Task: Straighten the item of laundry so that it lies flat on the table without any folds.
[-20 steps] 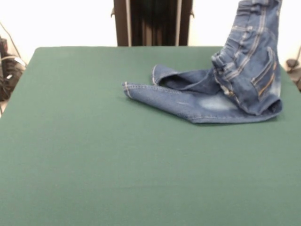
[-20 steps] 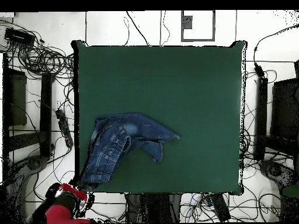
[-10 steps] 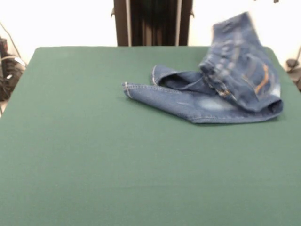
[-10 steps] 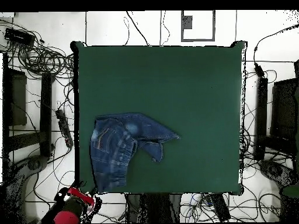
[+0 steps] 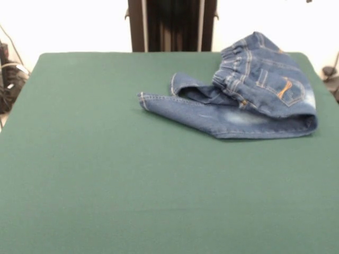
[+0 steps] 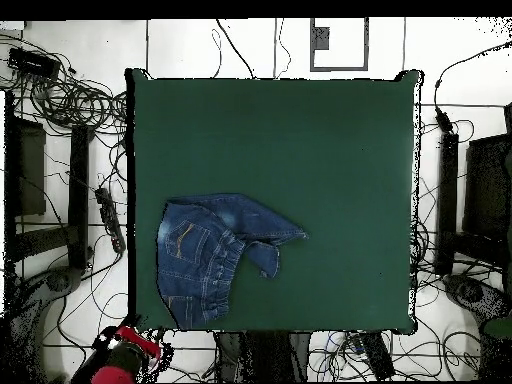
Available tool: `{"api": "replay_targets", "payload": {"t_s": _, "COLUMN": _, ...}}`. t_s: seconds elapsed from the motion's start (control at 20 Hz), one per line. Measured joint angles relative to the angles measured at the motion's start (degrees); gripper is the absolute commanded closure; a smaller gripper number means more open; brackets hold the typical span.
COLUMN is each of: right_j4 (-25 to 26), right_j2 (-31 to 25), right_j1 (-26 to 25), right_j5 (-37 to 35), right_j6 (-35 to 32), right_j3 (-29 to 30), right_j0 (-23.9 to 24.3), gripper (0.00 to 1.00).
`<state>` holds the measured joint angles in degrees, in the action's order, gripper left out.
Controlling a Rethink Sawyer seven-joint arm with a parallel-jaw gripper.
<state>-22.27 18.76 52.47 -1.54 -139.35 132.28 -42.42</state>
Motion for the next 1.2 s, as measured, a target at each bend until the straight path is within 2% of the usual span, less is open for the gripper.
{"api": "replay_targets", "payload": {"t_s": 0.15, "right_j4": 0.0, "right_j2": 1.3, "right_j1": -0.8, "right_j5": -1.0, "right_j6": 0.0, "right_j3": -0.9, "right_j0": -0.4, "gripper": 0.00}}
{"api": "replay_targets", "payload": {"t_s": 0.3, "right_j4": 0.0, "right_j2": 1.6, "right_j1": -1.1, "right_j5": -2.9, "right_j6": 0.0, "right_j3": -2.3, "right_j0": 1.4, "gripper": 0.00}}
{"api": "replay_targets", "payload": {"t_s": 0.35, "right_j4": 0.0, "right_j2": 1.7, "right_j1": -1.4, "right_j5": -5.3, "right_j6": 0.0, "right_j3": -4.4, "right_j0": 4.4, "gripper": 0.00}}
{"api": "replay_targets", "payload": {"t_s": 0.45, "right_j4": 0.1, "right_j2": 1.7, "right_j1": -1.7, "right_j5": -6.7, "right_j6": 0.0, "right_j3": -5.9, "right_j0": 6.3, "gripper": 0.00}}
{"api": "replay_targets", "payload": {"t_s": 0.55, "right_j4": 0.5, "right_j2": 1.6, "right_j1": -2.6, "right_j5": -9.5, "right_j6": 0.0, "right_j3": -9.1, "right_j0": 10.6, "gripper": 0.00}}
{"api": "replay_targets", "payload": {"t_s": 0.75, "right_j4": 2.3, "right_j2": 1.6, "right_j1": -3.9, "right_j5": -12.1, "right_j6": 0.0, "right_j3": -14.0, "right_j0": 15.9, "gripper": 0.00}}
{"api": "replay_targets", "payload": {"t_s": 0.9, "right_j4": 4.1, "right_j2": 1.7, "right_j1": -5.5, "right_j5": -13.4, "right_j6": 0.0, "right_j3": -18.0, "right_j0": 19.1, "gripper": 0.00}}
{"api": "replay_targets", "payload": {"t_s": 1.2, "right_j4": 7.4, "right_j2": 1.7, "right_j1": -9.2, "right_j5": -13.6, "right_j6": 0.0, "right_j3": -24.2, "right_j0": 22.5, "gripper": 0.00}}
